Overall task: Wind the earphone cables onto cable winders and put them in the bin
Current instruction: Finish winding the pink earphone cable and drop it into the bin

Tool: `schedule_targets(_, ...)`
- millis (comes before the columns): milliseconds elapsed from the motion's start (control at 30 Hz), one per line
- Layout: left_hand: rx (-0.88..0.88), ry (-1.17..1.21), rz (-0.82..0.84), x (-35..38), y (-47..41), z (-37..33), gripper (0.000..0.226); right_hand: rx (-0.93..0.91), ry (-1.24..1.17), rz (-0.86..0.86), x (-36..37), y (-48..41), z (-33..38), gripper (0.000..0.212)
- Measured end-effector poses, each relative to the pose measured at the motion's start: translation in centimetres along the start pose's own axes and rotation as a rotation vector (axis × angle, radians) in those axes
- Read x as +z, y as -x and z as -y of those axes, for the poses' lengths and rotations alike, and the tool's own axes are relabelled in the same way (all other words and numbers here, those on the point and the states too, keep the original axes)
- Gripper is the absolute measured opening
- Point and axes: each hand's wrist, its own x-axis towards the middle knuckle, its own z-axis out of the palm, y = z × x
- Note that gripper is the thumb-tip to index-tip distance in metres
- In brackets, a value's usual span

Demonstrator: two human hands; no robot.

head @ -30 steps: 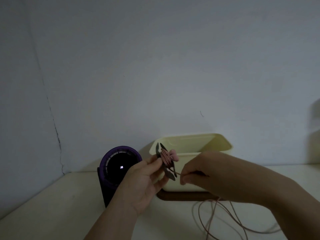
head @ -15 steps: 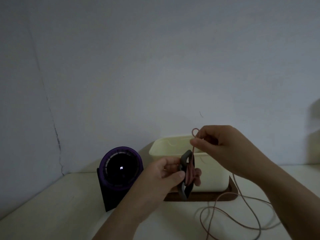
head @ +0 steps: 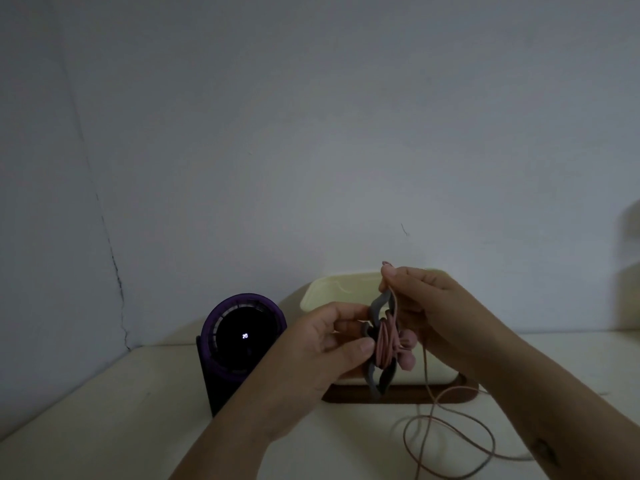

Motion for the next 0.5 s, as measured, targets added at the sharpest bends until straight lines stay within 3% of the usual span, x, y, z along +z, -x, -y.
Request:
schedule_targets(233, -0.027, -0.041, -0.017, 0.38, -0.01, -0.08, 0.027, 0.071, -0.128, -0.013, 0.15, -0.1, -0.46, 0.026)
schedule_targets(500, -0.048, 0.128, 0.022, 0.46, 0.0, -0.29, 0.032, 0.083, -0.238, -0.036, 0.63, 0.05, -0.93, 0.027)
